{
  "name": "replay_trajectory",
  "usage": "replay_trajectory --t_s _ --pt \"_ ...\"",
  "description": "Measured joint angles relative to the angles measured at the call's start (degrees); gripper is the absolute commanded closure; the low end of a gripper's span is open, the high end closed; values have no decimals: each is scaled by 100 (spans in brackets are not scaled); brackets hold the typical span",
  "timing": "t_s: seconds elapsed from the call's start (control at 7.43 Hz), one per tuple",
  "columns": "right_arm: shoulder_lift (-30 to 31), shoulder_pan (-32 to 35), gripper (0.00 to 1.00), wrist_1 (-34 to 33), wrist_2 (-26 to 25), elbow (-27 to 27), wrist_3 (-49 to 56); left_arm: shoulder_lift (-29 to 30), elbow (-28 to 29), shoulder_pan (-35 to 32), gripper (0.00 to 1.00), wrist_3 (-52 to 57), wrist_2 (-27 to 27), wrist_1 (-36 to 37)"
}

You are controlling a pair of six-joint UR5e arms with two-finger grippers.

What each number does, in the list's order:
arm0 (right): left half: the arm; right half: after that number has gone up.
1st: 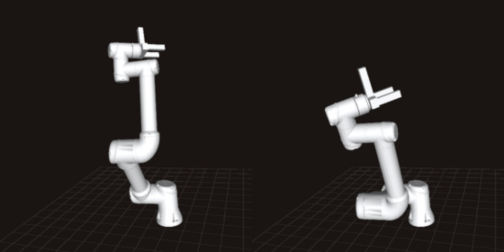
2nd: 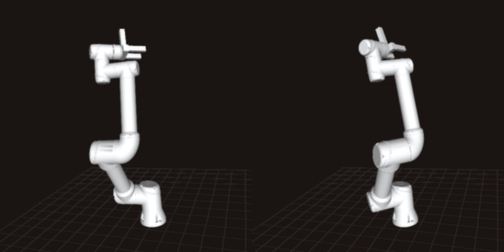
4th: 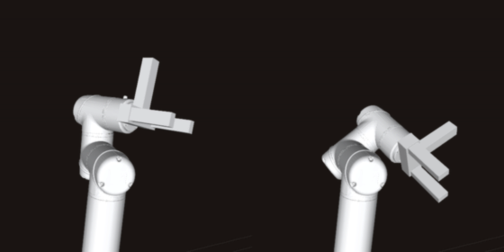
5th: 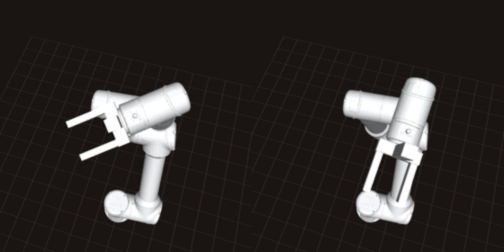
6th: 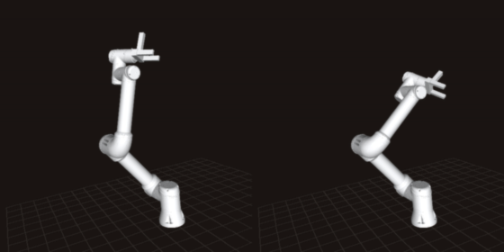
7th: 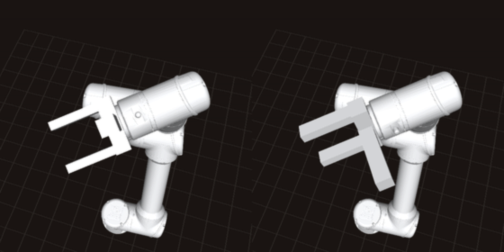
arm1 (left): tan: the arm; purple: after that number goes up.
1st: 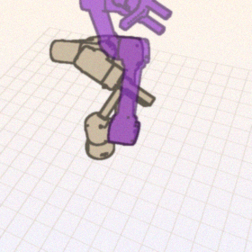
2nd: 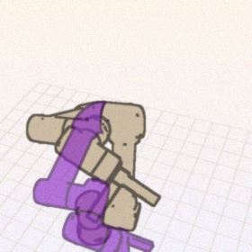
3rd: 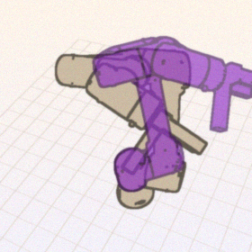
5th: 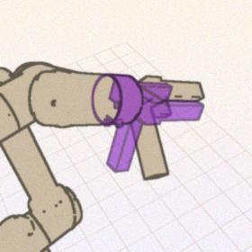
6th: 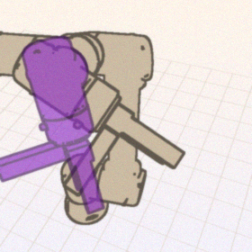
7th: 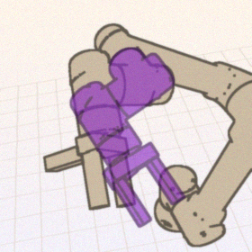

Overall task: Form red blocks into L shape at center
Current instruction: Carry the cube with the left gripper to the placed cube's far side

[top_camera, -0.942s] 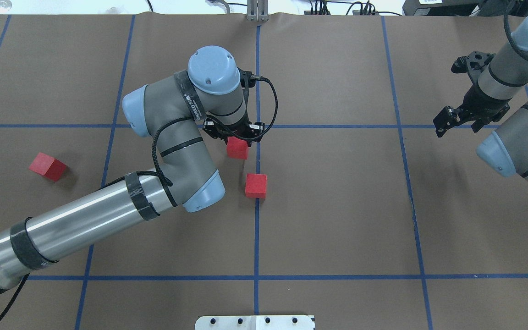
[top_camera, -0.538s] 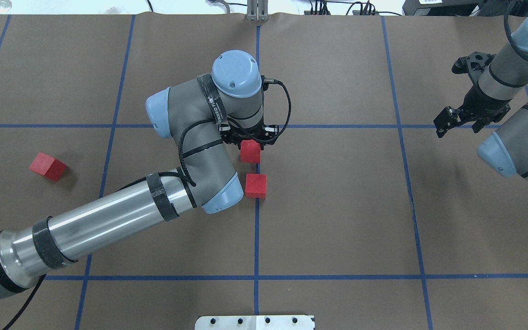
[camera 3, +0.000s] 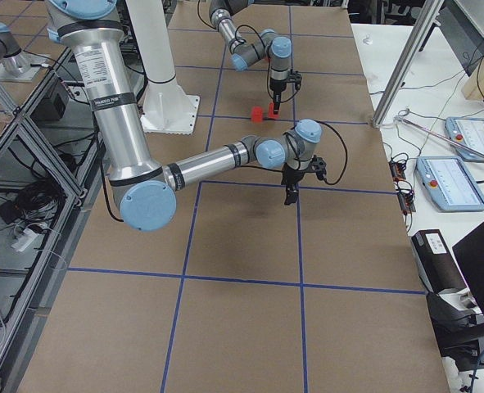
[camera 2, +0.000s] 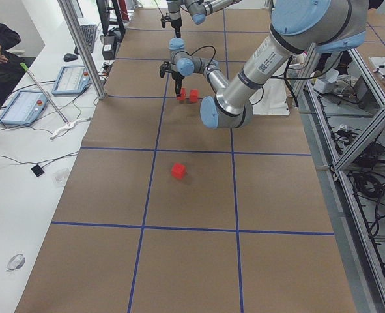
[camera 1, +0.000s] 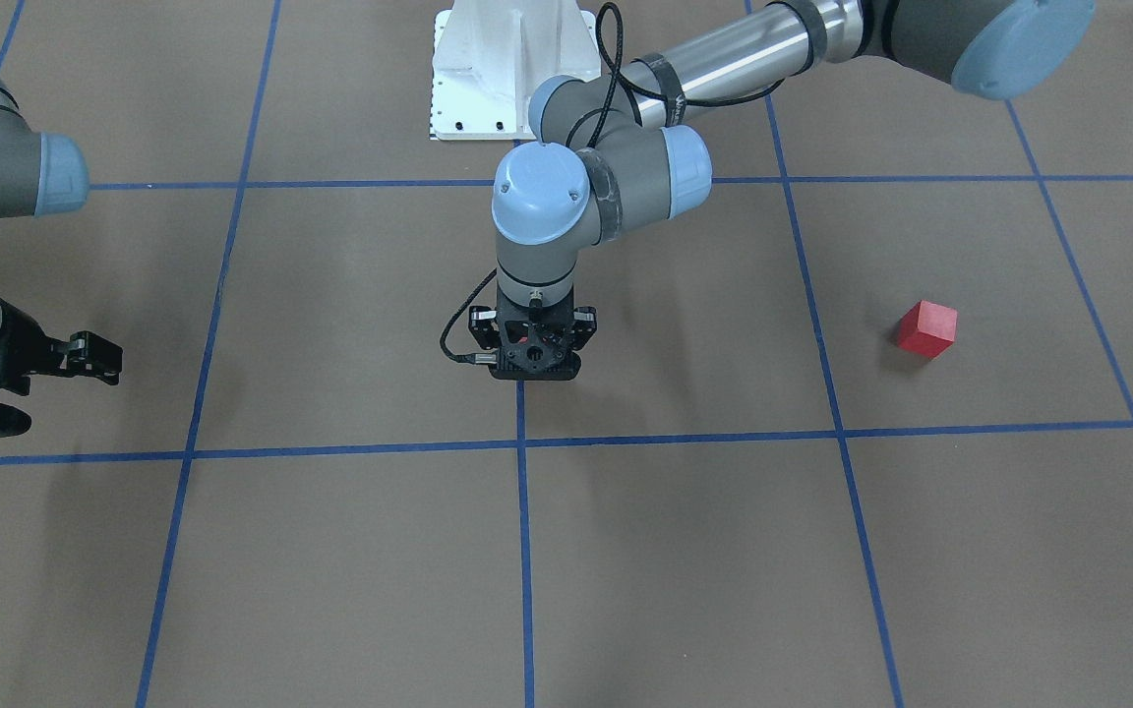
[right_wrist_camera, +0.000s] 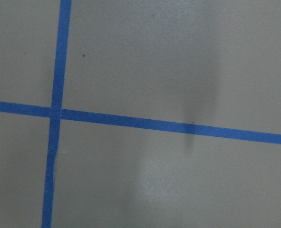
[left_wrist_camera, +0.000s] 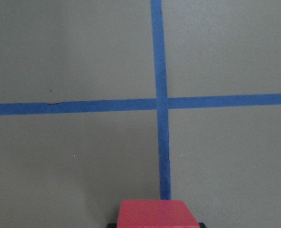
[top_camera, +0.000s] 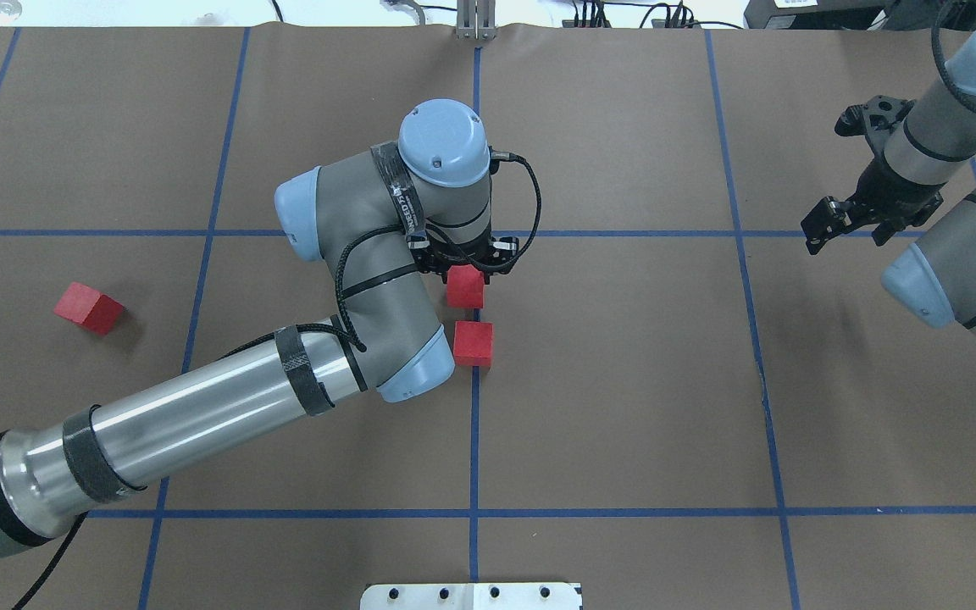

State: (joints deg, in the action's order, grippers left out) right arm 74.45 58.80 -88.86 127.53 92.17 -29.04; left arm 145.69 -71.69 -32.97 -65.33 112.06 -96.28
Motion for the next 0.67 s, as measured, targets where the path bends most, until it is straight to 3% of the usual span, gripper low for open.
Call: replay_trajectory --t_s 0.67 --pt "8 0 0 0 0 4 -5 -5 6 67 100 -69 0 13"
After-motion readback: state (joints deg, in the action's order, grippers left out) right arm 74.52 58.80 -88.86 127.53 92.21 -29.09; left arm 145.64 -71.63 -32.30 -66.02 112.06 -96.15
